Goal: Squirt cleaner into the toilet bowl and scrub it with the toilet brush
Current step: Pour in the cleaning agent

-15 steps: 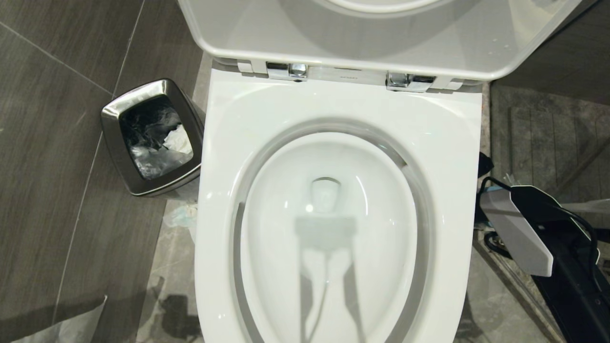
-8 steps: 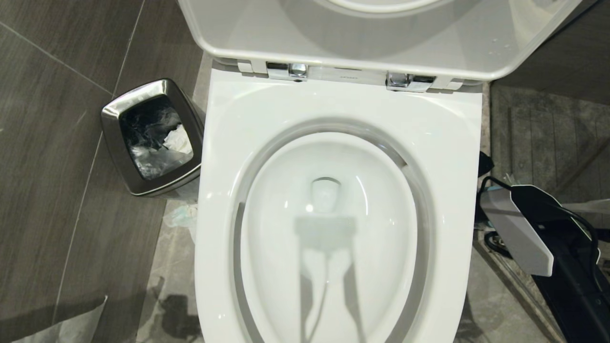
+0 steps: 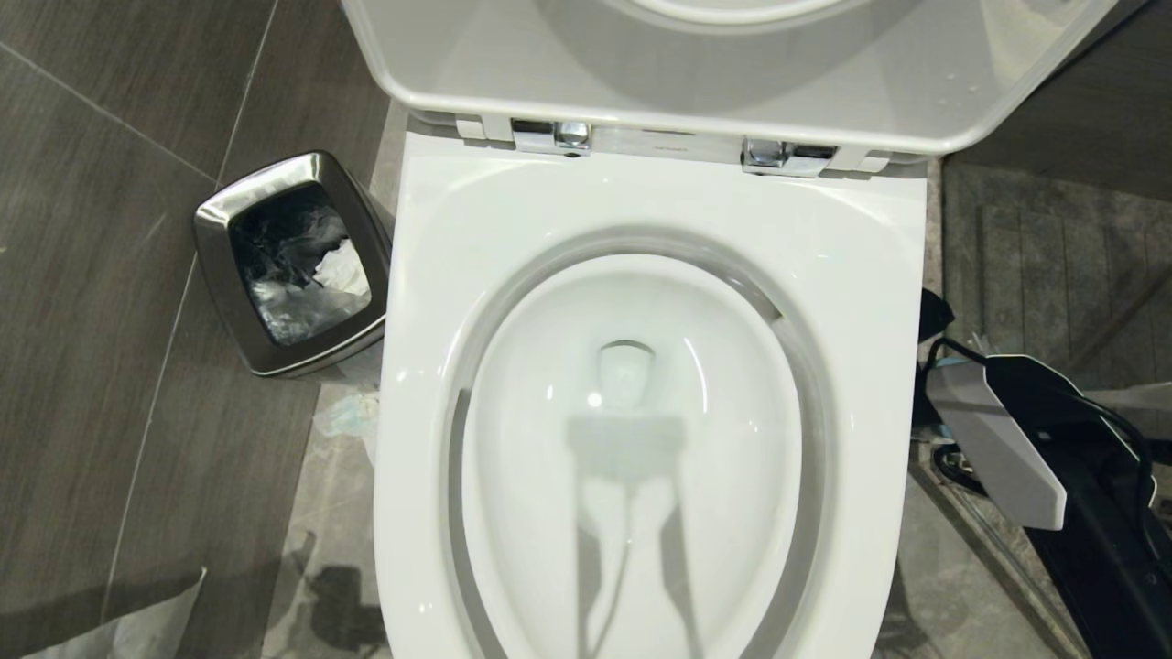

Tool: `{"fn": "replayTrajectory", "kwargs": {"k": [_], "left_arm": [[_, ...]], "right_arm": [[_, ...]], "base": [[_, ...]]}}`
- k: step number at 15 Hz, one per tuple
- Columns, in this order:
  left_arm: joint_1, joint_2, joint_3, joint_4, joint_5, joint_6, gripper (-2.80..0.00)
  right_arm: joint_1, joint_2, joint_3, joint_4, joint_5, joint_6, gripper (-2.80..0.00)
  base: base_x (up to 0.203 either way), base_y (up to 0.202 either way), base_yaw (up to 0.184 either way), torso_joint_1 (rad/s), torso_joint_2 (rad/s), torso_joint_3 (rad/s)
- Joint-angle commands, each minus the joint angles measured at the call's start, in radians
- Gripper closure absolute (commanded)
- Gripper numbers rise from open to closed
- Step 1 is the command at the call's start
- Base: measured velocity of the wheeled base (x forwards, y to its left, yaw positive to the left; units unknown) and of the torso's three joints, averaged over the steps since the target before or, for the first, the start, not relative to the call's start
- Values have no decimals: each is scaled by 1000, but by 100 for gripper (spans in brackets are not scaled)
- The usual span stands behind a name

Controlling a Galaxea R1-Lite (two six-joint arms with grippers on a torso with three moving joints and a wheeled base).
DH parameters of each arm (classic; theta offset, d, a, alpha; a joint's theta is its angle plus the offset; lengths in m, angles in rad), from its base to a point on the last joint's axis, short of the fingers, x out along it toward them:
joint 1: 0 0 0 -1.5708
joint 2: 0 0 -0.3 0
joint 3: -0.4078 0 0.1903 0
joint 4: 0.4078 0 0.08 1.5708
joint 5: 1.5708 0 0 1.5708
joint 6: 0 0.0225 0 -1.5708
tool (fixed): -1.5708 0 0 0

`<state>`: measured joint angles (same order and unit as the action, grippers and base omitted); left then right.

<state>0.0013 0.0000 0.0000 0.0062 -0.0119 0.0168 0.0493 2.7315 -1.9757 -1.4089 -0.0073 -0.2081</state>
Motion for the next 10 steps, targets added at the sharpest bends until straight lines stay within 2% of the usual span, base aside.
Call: {"fn": "replayTrajectory", "kwargs": {"k": [1, 4, 10], "left_arm": [[0, 0, 0, 0, 0, 0, 0], [0, 0, 0, 0, 0, 0, 0], [0, 0, 0, 0, 0, 0, 0]], "right_arm": [[-8, -2, 2, -18, -5, -16, 0], [-8, -14, 2, -44, -61, -28, 0], [-8, -136, 50, -54, -94, -27, 0]], "base": [[0, 0, 0, 0, 0, 0], [0, 0, 0, 0, 0, 0], [0, 0, 0, 0, 6, 1]]}}
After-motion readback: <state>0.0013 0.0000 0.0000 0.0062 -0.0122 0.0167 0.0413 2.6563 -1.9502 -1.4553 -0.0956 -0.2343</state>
